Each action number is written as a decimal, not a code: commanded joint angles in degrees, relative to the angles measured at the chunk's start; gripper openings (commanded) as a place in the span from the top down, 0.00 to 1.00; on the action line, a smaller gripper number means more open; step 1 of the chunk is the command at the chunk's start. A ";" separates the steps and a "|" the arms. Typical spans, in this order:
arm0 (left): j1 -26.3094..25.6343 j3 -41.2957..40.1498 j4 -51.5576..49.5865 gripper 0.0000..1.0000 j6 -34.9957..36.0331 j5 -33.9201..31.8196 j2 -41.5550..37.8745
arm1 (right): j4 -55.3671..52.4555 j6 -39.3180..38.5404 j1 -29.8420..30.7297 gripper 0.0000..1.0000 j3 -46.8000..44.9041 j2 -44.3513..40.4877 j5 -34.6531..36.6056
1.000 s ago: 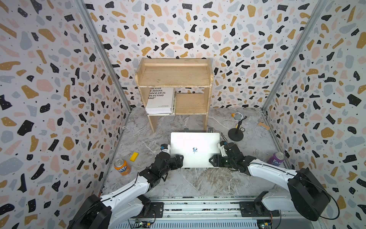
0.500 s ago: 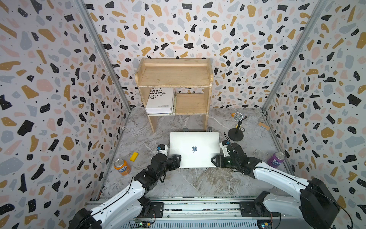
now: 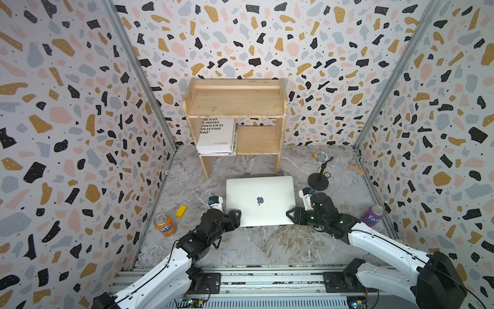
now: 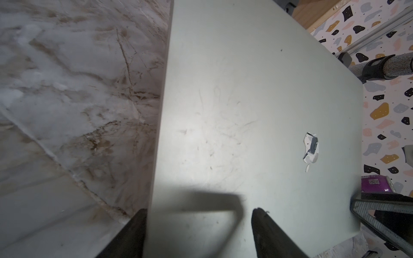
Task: Close the laptop lid and set it aside
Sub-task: Pick up the laptop from the computer stand.
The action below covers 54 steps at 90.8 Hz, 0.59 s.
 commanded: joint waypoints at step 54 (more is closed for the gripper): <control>-1.11 6.54 7.65 0.29 -4.25 8.23 -4.72 | 10.10 4.25 2.08 0.59 -0.11 -3.69 -6.80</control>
